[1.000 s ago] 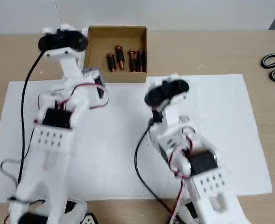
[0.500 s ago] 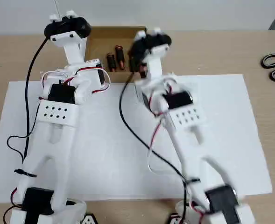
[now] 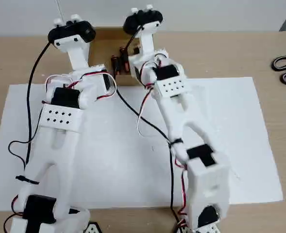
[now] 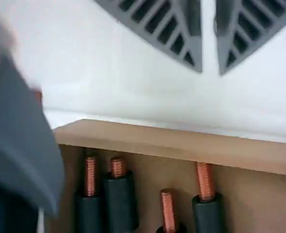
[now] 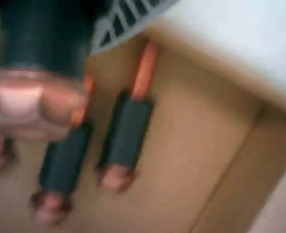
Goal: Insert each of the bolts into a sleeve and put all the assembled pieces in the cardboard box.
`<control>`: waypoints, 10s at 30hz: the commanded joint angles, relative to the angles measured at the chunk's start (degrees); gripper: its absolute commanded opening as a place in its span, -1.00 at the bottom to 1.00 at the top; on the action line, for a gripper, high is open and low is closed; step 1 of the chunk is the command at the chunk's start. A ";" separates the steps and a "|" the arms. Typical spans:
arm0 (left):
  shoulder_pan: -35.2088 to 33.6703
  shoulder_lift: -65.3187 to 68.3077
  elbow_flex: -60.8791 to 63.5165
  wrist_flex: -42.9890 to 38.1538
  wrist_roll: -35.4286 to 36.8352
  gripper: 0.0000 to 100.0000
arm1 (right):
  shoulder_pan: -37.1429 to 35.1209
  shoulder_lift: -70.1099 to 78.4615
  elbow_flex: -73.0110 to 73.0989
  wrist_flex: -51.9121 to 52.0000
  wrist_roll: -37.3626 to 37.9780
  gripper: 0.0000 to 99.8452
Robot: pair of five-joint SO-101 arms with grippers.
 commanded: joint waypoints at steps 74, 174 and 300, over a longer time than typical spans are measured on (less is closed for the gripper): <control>1.23 -24.70 -2.95 9.49 0.44 -0.99 | -1.45 23.08 -70.86 40.22 -1.23 -0.95; -9.49 -93.01 74.33 12.13 -13.01 -0.99 | 20.18 -133.67 117.01 21.23 1.67 -0.99; -9.32 -93.01 79.43 12.04 -12.92 -0.99 | 20.18 -133.67 119.21 21.32 1.67 -0.99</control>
